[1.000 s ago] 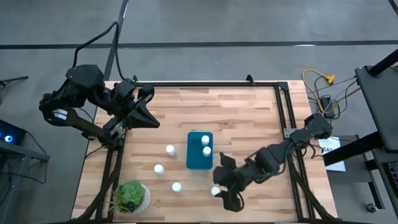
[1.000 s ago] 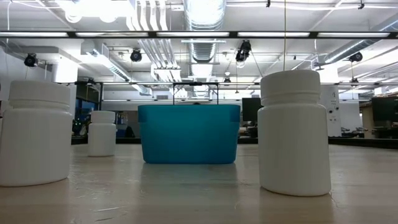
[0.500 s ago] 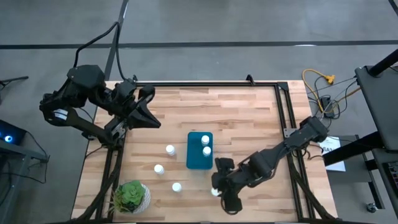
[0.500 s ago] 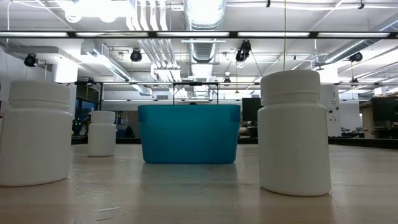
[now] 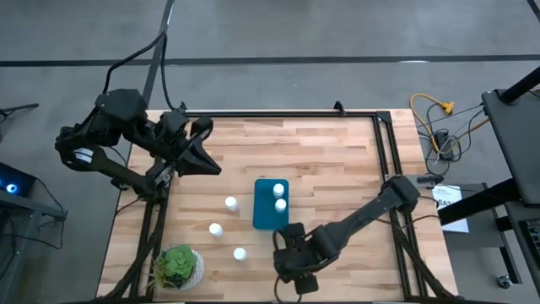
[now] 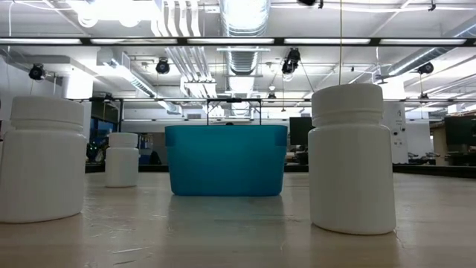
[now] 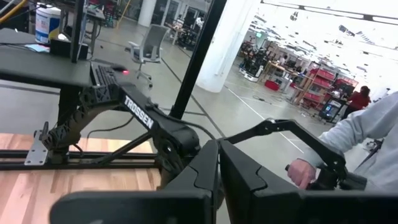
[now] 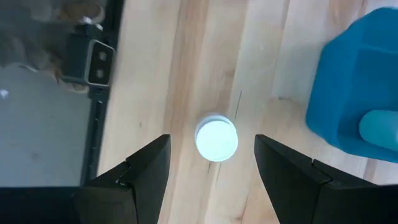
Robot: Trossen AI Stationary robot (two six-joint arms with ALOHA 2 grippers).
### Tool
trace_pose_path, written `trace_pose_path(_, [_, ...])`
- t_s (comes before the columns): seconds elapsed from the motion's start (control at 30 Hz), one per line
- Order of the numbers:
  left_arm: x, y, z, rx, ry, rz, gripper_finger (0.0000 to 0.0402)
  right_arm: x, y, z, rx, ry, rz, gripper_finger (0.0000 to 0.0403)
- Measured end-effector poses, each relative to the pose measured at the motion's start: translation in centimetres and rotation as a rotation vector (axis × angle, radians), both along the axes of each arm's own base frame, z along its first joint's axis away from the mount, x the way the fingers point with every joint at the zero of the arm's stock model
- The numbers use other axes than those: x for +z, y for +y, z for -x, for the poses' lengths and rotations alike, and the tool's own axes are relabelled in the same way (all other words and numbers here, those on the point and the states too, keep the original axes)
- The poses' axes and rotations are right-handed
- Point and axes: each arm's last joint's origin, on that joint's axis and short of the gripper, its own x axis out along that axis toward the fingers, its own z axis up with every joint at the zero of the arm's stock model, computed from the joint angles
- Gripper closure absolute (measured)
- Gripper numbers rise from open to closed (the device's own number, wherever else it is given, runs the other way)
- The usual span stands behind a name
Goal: Pick and place pill bottles into a basket
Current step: Put the pill bottle into the bin
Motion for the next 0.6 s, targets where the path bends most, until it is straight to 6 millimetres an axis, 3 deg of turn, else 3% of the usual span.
trace_pose_path(0.3, [-0.1,0.0,0.0,-0.002,0.005,0.0,0.0402,-1.9,0.3,-0.8,0.02,0.036,0.031,0.0179])
trace_pose_path(0.6, [0.0,0.0,0.0,-0.002,0.005,0.0,0.0402,-2.6,-0.1,-0.9,0.041,0.047,0.047,0.0179])
